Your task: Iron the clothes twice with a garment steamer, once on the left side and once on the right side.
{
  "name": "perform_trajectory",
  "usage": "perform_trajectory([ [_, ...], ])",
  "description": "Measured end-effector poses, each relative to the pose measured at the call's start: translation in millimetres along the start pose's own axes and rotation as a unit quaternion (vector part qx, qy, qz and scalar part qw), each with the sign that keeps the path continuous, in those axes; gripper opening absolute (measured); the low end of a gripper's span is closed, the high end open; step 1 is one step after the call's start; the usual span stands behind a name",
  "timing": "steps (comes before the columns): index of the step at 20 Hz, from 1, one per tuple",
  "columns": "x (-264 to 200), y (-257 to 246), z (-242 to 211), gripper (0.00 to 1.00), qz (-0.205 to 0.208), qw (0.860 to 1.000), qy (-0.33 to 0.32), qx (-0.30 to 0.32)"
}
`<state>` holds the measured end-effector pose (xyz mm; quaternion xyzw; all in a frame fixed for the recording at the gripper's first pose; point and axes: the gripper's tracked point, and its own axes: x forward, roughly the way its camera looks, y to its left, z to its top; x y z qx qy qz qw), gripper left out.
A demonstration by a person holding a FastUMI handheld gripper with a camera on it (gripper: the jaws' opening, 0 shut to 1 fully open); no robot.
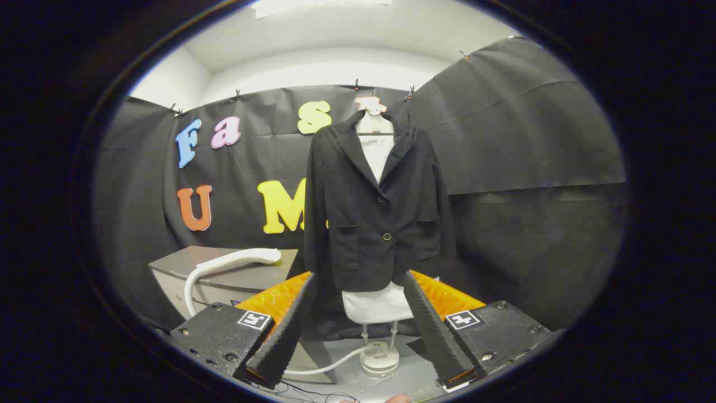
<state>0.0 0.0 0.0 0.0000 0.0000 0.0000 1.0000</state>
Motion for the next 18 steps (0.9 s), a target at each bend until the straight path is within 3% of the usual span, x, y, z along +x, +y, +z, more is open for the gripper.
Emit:
perform_trajectory([
  [8, 21, 14, -19, 0.99, 0.019, 0.999, 0.044, 0.002],
  [18, 38, 32, -40, 0.99, 0.013, 0.992, 0.117, 0.036],
])
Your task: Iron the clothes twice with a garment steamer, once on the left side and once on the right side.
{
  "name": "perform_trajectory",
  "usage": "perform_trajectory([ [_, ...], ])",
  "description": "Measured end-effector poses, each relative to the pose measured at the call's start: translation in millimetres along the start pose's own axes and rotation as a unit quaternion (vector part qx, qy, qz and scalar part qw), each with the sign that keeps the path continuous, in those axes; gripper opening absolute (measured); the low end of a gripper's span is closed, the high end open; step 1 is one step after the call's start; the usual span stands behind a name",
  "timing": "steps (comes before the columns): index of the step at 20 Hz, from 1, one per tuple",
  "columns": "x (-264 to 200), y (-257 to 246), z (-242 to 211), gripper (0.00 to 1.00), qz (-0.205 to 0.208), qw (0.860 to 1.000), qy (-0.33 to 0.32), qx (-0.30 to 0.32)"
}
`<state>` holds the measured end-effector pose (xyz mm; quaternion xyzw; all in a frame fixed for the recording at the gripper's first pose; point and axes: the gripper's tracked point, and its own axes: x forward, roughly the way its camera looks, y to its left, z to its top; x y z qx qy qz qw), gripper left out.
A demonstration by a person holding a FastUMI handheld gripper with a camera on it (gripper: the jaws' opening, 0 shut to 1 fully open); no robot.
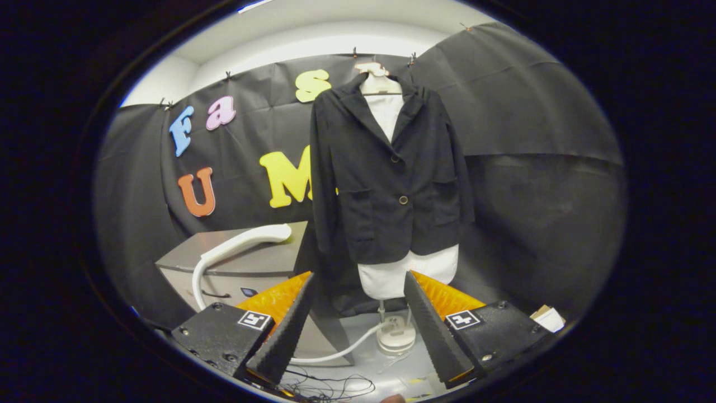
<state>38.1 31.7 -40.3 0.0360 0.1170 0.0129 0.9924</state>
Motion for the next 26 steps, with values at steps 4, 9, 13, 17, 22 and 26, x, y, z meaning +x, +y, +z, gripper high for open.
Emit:
perform_trajectory([
  [4, 10, 45, -2, 0.98, 0.03, 0.999, 0.035, 0.006],
  [9, 30, 133, 0, 0.98, 0.09, 0.994, 0.061, 0.004],
  [13, 49, 197, 10, 0.97, 0.112, 0.99, 0.08, 0.003],
  [17, 77, 239, 23, 0.96, 0.094, 0.99, 0.104, 0.014],
  [22, 128, 275, 15, 0.96, 0.067, 0.981, 0.178, 0.042],
  [26, 170, 285, -7, 0.95, 0.032, 0.966, 0.244, 0.074],
])
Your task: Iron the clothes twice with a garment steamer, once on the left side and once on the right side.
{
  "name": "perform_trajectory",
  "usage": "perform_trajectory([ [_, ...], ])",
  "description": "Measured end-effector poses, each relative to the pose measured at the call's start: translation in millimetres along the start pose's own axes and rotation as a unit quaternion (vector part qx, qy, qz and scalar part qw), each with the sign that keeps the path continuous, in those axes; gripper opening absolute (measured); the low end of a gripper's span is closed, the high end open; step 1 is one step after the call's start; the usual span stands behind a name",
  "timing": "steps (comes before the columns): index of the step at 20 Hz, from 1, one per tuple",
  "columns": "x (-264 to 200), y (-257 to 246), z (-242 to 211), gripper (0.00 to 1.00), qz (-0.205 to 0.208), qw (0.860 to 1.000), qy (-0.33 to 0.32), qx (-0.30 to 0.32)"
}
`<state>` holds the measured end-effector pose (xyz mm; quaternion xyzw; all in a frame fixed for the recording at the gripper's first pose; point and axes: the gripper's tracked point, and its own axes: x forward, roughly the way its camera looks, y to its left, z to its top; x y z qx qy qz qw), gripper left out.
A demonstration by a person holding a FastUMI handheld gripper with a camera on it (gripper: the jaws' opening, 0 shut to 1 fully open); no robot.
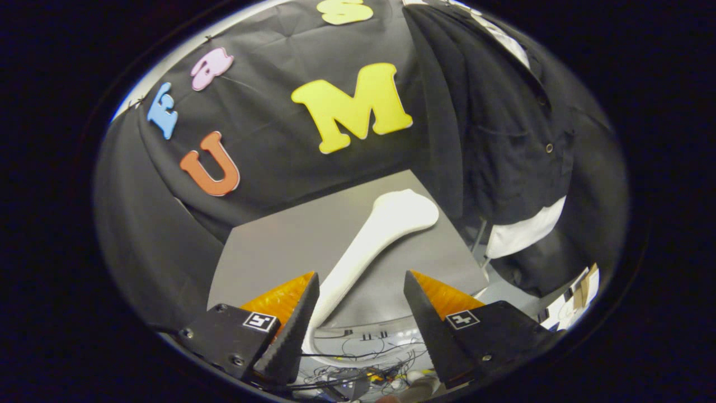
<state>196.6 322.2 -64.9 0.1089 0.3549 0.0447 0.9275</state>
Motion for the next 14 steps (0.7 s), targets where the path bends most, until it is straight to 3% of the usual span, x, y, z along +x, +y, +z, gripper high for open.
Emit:
perform_trajectory([
  [9, 59, 15, 0, 0.87, -0.038, 0.997, 0.053, -0.031],
  [14, 79, 19, -11, 0.82, -0.029, 0.994, 0.086, -0.062],
])
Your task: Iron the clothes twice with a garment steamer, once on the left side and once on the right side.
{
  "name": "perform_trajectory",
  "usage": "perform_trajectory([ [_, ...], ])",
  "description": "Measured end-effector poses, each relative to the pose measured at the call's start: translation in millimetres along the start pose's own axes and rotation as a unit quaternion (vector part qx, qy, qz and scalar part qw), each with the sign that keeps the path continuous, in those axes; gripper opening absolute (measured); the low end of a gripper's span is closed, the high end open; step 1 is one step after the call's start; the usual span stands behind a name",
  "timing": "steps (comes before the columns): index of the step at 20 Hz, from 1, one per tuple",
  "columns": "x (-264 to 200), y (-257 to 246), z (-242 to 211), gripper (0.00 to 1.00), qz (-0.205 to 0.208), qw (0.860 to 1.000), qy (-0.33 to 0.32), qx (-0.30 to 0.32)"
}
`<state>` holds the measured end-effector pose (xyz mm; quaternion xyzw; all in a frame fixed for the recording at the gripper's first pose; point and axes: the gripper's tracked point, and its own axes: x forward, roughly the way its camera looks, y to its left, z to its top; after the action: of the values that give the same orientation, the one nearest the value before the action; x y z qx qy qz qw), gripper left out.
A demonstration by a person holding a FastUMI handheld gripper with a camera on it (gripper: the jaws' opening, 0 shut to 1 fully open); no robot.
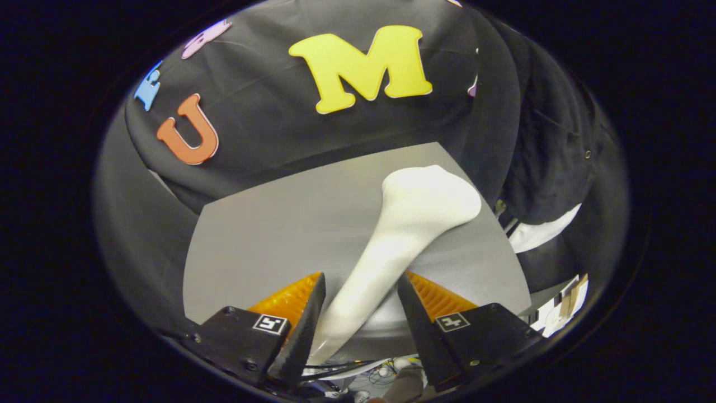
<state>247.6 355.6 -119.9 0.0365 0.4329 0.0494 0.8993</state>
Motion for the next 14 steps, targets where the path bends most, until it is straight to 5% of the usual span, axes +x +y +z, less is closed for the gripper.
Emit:
perform_trajectory([
  [14, 18, 61, 10, 0.5, 0.073, 0.983, -0.02, -0.165],
])
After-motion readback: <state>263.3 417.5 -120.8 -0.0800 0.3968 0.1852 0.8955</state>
